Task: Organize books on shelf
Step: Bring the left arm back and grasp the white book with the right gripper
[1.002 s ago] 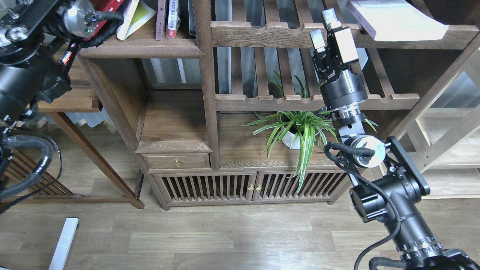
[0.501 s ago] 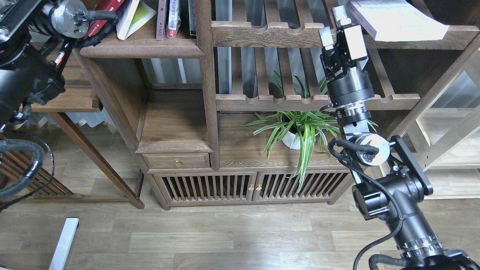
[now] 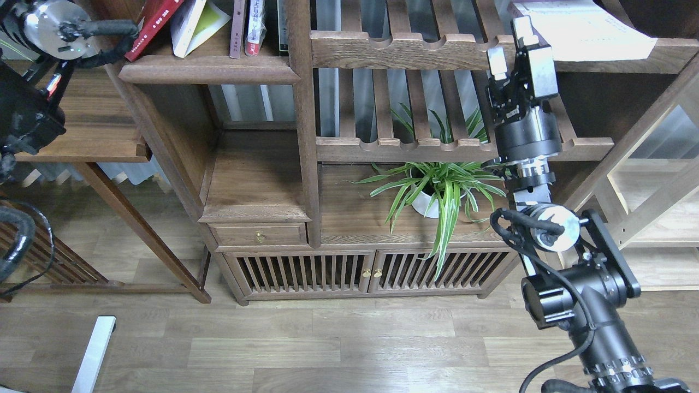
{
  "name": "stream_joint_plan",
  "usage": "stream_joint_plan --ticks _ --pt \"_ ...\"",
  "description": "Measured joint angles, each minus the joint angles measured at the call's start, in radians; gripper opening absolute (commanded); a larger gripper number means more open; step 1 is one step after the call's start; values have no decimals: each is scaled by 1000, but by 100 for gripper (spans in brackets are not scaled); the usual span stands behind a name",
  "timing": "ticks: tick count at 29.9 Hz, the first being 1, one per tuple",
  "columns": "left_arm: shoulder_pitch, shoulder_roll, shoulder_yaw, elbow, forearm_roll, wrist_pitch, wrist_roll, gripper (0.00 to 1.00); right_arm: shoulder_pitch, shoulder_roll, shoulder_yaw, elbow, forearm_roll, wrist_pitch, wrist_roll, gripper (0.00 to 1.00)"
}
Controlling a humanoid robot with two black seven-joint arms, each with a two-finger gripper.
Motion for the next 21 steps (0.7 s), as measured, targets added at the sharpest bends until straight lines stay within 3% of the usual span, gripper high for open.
stream_joint_plan --ticks 6,13,21 --pt "19 0 -6 -2 -93 -151 -4 99 -14 -1 2 0 0 5 0 98" --pt "65 -31 -3 -39 -329 -162 5 99 -31 -2 -4 -2 -3 2 -2 98" --pt "170 -137 -3 -188 -498 -162 12 99 -61 -5 1 -3 -6 -5 -2 98"
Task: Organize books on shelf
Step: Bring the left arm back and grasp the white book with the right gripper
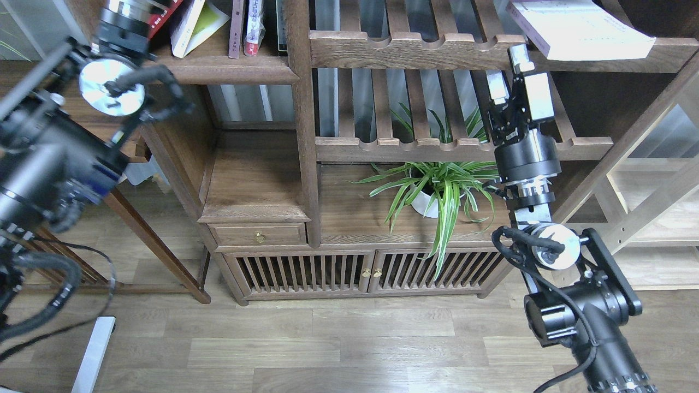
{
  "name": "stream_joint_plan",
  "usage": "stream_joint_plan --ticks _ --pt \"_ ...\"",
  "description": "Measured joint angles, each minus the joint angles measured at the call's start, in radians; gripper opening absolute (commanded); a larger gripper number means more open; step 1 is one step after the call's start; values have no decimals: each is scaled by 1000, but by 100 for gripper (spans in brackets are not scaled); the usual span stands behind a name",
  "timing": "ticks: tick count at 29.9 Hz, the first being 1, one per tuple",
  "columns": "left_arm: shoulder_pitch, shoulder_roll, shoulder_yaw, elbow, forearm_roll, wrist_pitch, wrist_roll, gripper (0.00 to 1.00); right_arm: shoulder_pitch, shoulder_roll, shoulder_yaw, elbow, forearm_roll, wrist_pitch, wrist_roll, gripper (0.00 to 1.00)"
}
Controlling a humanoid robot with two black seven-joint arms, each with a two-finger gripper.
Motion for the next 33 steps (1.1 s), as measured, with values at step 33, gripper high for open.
stream_joint_plan --ticks 33 --pt "379 -181 130 -334 -6 0 149 98 -5 -135 98 -6 6 -170 -1 98"
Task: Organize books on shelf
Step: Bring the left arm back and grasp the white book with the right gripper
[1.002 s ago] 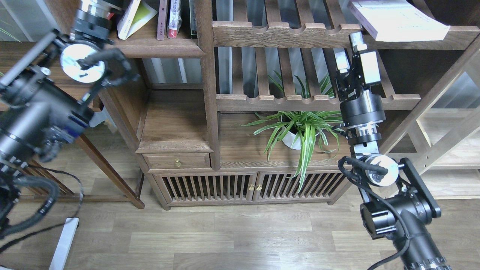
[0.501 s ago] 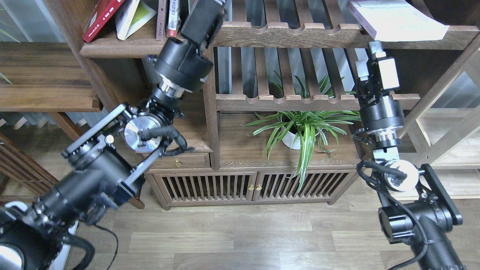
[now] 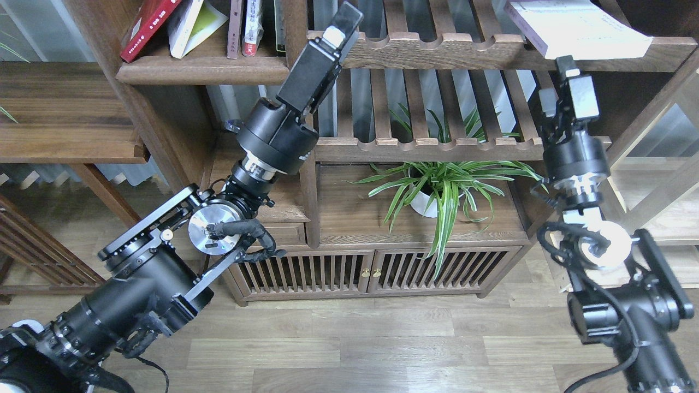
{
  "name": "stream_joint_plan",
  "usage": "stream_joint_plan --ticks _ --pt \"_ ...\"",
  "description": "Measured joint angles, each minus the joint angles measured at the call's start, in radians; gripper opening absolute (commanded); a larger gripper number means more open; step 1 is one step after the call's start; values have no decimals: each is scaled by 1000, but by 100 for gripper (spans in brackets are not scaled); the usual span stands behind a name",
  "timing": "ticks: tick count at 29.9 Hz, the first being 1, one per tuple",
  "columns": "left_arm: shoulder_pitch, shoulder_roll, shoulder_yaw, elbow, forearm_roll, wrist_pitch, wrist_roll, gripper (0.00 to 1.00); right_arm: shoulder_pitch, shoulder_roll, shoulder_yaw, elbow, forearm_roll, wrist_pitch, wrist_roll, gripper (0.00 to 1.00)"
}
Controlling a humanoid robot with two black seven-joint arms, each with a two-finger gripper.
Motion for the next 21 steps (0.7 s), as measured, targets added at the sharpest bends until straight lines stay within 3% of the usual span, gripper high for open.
stream_joint_plan --ticks 12,21 --pt "95 0 55 3 13 0 17 99 24 -45 7 -10 16 -30 -3 98" --pt "98 0 60 3 13 0 17 99 72 -78 19 -27 102 -141 -6 97"
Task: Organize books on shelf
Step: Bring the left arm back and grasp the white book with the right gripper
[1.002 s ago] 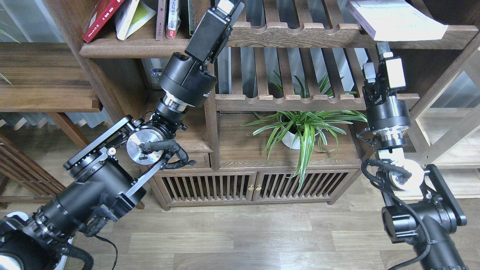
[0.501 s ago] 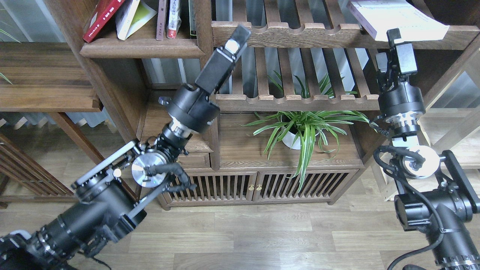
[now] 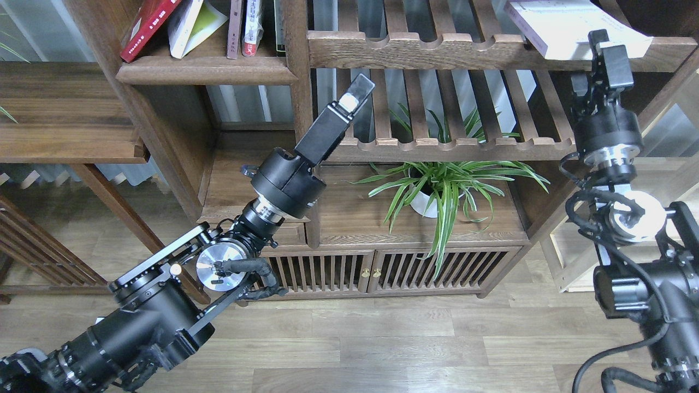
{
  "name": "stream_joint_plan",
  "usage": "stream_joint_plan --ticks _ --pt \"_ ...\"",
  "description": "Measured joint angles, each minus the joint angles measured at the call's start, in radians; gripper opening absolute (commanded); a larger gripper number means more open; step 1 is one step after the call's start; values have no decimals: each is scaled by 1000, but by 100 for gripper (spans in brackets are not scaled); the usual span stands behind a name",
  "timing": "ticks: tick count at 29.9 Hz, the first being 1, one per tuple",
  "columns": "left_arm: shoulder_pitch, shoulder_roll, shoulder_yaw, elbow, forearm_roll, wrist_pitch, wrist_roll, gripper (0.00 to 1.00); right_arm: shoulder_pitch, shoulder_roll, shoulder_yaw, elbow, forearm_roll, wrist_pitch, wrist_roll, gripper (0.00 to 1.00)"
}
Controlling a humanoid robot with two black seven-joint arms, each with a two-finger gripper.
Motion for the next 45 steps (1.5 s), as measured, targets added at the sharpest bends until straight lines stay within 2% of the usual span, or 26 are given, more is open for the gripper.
stream_joint_plan --ticks 7,18,32,41,45 --pt "0 0 7 0 2 0 2 99 48 -7 -3 -1 40 -75 -2 93" --pt "-2 0 8 0 2 0 2 99 78 -42 -4 0 53 -164 -6 72" --pt "-5 0 8 0 2 0 2 99 78 -66 -7 0 70 -248 -38 70" --pt "-5 0 6 0 2 0 2 99 79 -65 -11 4 73 -257 -51 49" --pt "-5 0 5 0 2 0 2 99 79 -61 -11 4 73 -252 -52 44"
